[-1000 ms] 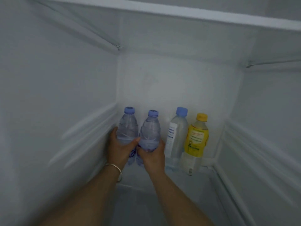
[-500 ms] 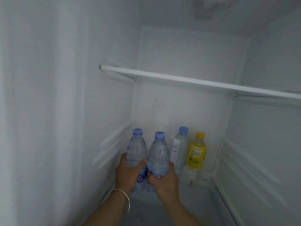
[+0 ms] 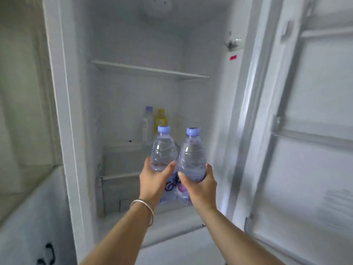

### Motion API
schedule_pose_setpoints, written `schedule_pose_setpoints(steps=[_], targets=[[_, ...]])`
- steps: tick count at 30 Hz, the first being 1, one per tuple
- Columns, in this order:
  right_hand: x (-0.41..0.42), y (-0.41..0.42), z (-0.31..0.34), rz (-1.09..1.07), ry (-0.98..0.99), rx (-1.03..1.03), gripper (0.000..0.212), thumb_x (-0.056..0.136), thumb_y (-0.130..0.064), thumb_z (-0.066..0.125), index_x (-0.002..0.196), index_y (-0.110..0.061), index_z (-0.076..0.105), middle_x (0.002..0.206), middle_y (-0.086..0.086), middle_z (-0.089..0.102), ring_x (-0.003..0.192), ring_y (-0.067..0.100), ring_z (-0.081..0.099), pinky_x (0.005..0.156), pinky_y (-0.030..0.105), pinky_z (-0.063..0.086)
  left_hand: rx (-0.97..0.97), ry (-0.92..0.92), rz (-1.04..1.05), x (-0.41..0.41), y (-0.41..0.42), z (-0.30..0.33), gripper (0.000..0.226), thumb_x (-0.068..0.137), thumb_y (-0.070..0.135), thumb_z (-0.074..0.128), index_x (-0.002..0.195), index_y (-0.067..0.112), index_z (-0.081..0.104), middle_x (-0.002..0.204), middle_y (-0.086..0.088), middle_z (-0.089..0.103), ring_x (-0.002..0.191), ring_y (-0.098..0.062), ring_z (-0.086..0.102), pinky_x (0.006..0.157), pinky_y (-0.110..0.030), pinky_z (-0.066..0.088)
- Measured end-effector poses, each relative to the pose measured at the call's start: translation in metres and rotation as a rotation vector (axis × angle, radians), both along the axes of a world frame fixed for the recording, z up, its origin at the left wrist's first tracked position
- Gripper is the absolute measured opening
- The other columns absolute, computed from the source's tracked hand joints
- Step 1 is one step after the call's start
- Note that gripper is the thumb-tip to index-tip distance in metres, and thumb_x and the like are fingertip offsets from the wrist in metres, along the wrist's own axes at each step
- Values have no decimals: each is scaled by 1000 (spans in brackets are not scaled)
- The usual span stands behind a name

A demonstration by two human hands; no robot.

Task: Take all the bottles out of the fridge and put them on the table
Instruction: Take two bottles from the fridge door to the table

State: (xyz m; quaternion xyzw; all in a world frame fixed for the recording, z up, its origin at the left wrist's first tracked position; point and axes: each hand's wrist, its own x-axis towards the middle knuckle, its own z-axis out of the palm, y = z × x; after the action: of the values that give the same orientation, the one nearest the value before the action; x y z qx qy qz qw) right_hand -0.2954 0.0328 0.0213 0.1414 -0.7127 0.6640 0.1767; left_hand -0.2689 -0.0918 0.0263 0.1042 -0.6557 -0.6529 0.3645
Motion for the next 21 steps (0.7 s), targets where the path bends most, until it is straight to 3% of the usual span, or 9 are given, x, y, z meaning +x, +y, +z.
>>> schedule_pose_setpoints(steps=[3, 7, 9, 13, 17, 21], targets=[[47, 64, -19, -124, -40, -4, 57, 43, -53, 74, 92, -31, 56, 74, -14, 66, 71, 3, 65, 68, 25, 53, -28, -29, -150, 35, 55, -16, 57, 44, 59, 71, 91, 28, 61, 89, 5, 72, 85, -14, 68, 81, -34, 53], [98, 143, -55, -227, -145, -84, 58, 46, -56, 73, 95, -31, 55, 85, -11, 68, 79, 13, 68, 72, 34, 57, -97, -105, -350, 78, 132, -41, 63, 44, 55, 74, 96, 23, 62, 92, 0, 72, 84, -14, 67, 77, -30, 52], [121, 183, -72, -291, -164, -125, 53, 53, -50, 78, 98, -34, 55, 88, -12, 68, 81, 12, 68, 75, 37, 58, -136, -147, -416, 94, 171, -53, 61, 45, 56, 76, 95, 24, 62, 92, 1, 72, 85, -17, 68, 79, -34, 54], [170, 271, -95, -414, -199, -98, 44, 63, -35, 81, 98, -32, 54, 83, -16, 65, 77, 7, 66, 74, 33, 55, -129, -192, -517, 127, 259, -76, 51, 52, 47, 80, 93, 24, 61, 92, 4, 71, 86, -14, 68, 79, -30, 53], [217, 376, -113, -518, -236, -74, 43, 61, -31, 82, 97, -29, 57, 78, -16, 67, 74, 4, 66, 74, 29, 54, -91, -224, -627, 164, 366, -98, 39, 70, 29, 79, 102, 16, 62, 94, -2, 71, 82, -12, 69, 64, -16, 51], [256, 482, -121, -598, -272, -34, 39, 62, -28, 83, 91, -25, 57, 76, -16, 63, 69, -3, 61, 67, 18, 47, -29, -269, -685, 197, 474, -112, 37, 69, 28, 80, 99, 21, 60, 93, -4, 67, 81, -18, 68, 65, -25, 55]])
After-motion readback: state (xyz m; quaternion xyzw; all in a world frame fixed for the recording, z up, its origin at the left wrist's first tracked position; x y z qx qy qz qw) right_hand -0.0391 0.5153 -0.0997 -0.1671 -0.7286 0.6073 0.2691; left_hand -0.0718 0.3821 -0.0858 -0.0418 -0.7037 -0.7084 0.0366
